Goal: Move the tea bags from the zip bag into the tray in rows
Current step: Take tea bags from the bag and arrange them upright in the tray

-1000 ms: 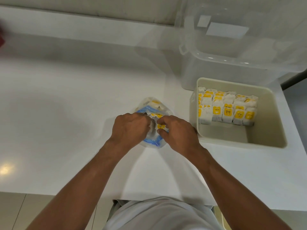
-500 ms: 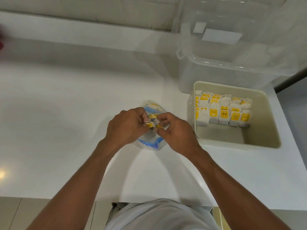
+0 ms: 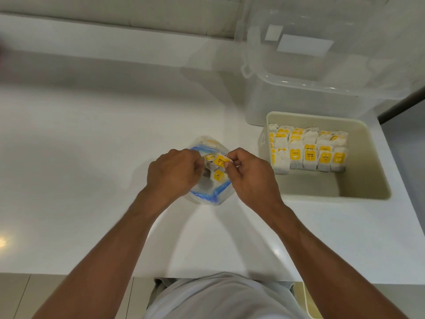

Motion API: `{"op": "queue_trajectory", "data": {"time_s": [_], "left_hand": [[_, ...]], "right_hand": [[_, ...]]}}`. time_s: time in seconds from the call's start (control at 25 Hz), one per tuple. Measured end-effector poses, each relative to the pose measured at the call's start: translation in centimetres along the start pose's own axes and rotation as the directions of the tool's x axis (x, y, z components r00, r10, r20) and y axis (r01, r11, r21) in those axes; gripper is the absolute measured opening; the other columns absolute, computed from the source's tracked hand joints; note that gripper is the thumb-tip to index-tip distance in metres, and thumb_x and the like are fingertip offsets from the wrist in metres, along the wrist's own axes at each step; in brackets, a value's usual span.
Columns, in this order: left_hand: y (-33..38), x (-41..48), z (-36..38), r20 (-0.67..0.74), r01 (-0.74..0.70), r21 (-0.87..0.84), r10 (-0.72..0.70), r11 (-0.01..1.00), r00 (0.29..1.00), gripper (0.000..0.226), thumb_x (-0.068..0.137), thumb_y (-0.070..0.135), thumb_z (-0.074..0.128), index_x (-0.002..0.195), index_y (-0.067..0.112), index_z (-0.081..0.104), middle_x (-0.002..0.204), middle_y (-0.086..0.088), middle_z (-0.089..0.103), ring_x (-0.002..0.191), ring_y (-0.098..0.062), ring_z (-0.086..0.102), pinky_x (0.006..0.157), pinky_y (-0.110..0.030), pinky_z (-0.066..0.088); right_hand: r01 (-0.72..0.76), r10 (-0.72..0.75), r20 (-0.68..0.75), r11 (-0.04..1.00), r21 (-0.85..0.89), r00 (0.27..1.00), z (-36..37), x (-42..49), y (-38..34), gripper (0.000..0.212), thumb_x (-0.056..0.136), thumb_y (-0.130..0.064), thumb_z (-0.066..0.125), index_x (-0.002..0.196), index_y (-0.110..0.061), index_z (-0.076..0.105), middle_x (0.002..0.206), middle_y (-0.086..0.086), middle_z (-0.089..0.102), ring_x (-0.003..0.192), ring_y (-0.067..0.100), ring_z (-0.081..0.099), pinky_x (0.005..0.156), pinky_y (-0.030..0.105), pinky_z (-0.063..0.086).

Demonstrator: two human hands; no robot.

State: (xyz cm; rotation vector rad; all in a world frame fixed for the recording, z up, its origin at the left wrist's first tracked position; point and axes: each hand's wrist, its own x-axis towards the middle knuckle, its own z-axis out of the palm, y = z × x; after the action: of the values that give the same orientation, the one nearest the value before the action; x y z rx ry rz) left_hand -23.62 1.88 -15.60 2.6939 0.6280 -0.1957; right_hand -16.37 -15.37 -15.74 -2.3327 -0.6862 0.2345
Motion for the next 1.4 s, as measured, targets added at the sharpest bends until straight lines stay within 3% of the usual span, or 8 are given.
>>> {"op": "queue_trajectory", "data": {"time_s": [0.08, 0.28, 0.56, 0.76, 0.96, 1.16, 1.32, 1.4], "left_hand": [[1.2, -0.1, 0.4, 0.064, 0.038, 0.056, -0.042, 0.998, 0.997, 0.027, 0.094, 0.048, 0.048, 0.095, 0.034, 0.071, 0.091, 0.009, 0.067, 0.078, -0.018, 0.056, 0.066, -0.027, 0.040], [3.5, 0.6, 2.7, 0.047, 0.113, 0.166, -0.122, 0.980, 0.991, 0.039, 0.094, 0.058, 0.047, 0.092, 0.025, 0.067, 0.088, 0.006, 0.065, 0.073, -0.017, 0.050, 0.066, -0.028, 0.039], [3.1, 1.0, 2.6, 0.085, 0.112, 0.105, -0.121, 0.988, 0.989, 0.031, 0.094, 0.053, 0.052, 0.092, 0.027, 0.068, 0.086, 0.008, 0.061, 0.075, -0.016, 0.051, 0.066, -0.028, 0.040], [1.0, 0.7, -0.5, 0.171, 0.124, -0.238, -0.084, 0.963, 0.982, 0.015, 0.076, 0.036, 0.072, 0.077, 0.027, 0.061, 0.078, 0.012, 0.068, 0.080, -0.015, 0.066, 0.075, -0.036, 0.055], [0.4, 0.6, -1.4, 0.249, 0.127, -0.651, 0.052, 0.748, 0.967, 0.023, 0.082, 0.019, 0.077, 0.096, 0.030, 0.062, 0.089, 0.005, 0.068, 0.085, -0.015, 0.063, 0.074, -0.035, 0.050], [0.4, 0.4, -1.7, 0.294, 0.167, -0.774, 0.113, 0.610, 0.949, 0.024, 0.088, 0.009, 0.071, 0.104, 0.025, 0.063, 0.105, -0.006, 0.069, 0.093, -0.017, 0.069, 0.072, -0.029, 0.057], [0.2, 0.7, -1.8, 0.266, 0.087, -0.717, 0.156, 0.692, 0.951, 0.031, 0.084, 0.013, 0.076, 0.104, 0.034, 0.065, 0.095, 0.005, 0.075, 0.096, -0.019, 0.070, 0.092, -0.042, 0.055], [0.3, 0.8, -2.1, 0.266, 0.095, -0.710, 0.141, 0.698, 0.954, 0.033, 0.081, 0.017, 0.080, 0.104, 0.035, 0.064, 0.092, 0.005, 0.076, 0.094, -0.019, 0.070, 0.096, -0.047, 0.053]], "right_hand": [[0.016, -0.018, -0.022, 0.998, -0.058, 1.000, -0.1, 0.2, -0.3, 0.018, 0.099, -0.031, 0.053, 0.103, -0.017, 0.064, 0.087, -0.004, 0.071, 0.075, 0.013, 0.065, 0.059, 0.011, 0.041], [0.041, -0.043, -0.021, 0.995, -0.092, 0.999, -0.3, 1.1, -0.5, 0.019, 0.100, -0.030, 0.051, 0.105, -0.018, 0.065, 0.088, 0.000, 0.072, 0.078, 0.020, 0.066, 0.071, 0.033, 0.053], [0.041, -0.051, -0.066, 0.988, -0.147, 0.997, -1.1, 0.7, -0.6, 0.017, 0.098, -0.031, 0.053, 0.101, -0.021, 0.066, 0.085, -0.002, 0.072, 0.076, 0.018, 0.065, 0.067, 0.030, 0.052], [0.024, -0.032, -0.065, 0.992, -0.127, 0.997, -1.7, 0.8, -0.6, 0.017, 0.098, -0.029, 0.054, 0.102, -0.020, 0.067, 0.083, -0.002, 0.072, 0.075, 0.018, 0.066, 0.066, 0.032, 0.053], [-0.002, 0.000, -0.014, 0.996, -0.090, 1.000, -1.0, 0.8, -0.7, 0.018, 0.099, -0.029, 0.053, 0.107, -0.020, 0.067, 0.082, -0.001, 0.072, 0.075, 0.019, 0.065, 0.068, 0.035, 0.054], [-0.032, 0.028, -0.040, 0.995, -0.090, 0.999, -1.7, 0.8, -0.9, 0.015, 0.096, -0.027, 0.056, 0.104, -0.020, 0.067, 0.079, -0.001, 0.071, 0.072, 0.018, 0.065, 0.064, 0.031, 0.053], [-0.064, 0.060, -0.047, 0.994, -0.087, 0.997, -2.0, 0.8, -1.1, 0.014, 0.093, -0.029, 0.062, 0.099, -0.018, 0.068, 0.082, -0.002, 0.072, 0.074, 0.015, 0.065, 0.063, 0.021, 0.047], [-0.068, 0.065, -0.043, 0.994, -0.090, 0.997, -2.0, 0.8, -1.3, 0.013, 0.092, -0.027, 0.062, 0.100, -0.018, 0.067, 0.081, -0.001, 0.072, 0.073, 0.017, 0.065, 0.064, 0.026, 0.050]]}}
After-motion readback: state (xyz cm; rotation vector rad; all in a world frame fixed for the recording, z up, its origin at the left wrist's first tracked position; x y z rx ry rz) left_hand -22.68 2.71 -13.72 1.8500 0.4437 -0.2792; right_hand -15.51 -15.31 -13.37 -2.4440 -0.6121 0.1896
